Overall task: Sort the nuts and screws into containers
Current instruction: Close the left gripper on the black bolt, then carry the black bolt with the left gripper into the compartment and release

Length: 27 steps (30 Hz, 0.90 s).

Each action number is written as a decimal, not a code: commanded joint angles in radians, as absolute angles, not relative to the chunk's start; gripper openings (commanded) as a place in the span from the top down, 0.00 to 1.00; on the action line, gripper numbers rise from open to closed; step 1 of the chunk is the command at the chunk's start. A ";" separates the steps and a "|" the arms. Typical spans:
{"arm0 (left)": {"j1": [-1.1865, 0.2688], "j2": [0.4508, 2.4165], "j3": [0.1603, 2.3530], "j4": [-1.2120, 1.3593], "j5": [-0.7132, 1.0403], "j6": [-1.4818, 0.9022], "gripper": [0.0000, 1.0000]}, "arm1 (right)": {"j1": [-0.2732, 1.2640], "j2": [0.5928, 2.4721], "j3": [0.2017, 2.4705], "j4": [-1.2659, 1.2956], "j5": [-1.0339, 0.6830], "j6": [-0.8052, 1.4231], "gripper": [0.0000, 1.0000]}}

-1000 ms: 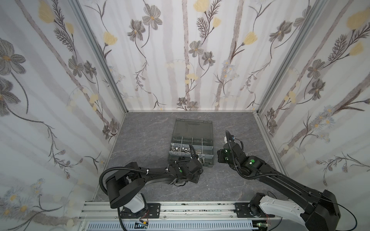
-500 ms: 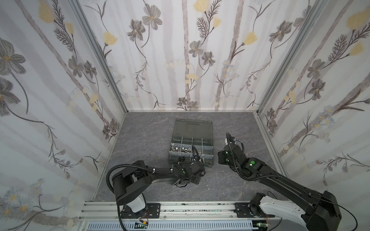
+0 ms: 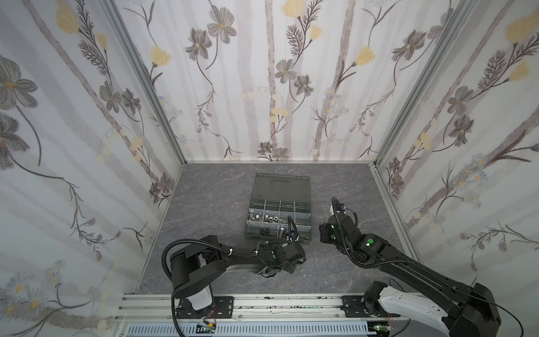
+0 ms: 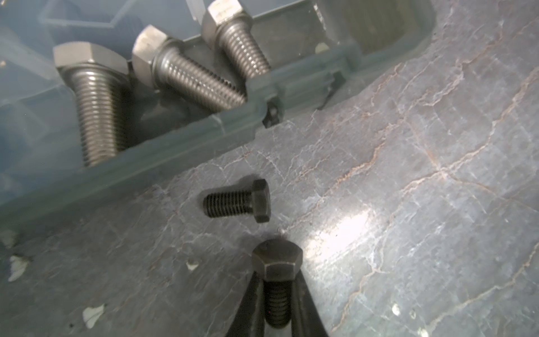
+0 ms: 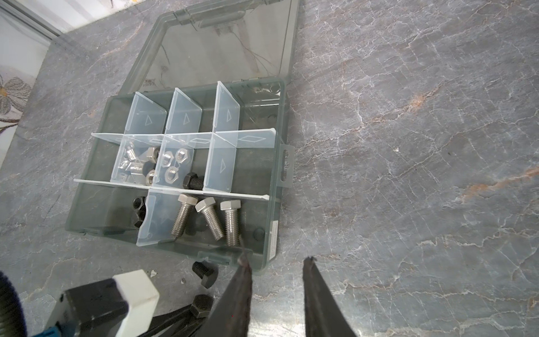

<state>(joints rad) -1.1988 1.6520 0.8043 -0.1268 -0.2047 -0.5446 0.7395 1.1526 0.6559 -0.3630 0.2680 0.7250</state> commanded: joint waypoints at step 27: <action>-0.828 1.723 1.122 -0.152 -0.129 -0.318 0.84 | 0.739 1.066 0.608 -0.368 0.248 0.757 0.69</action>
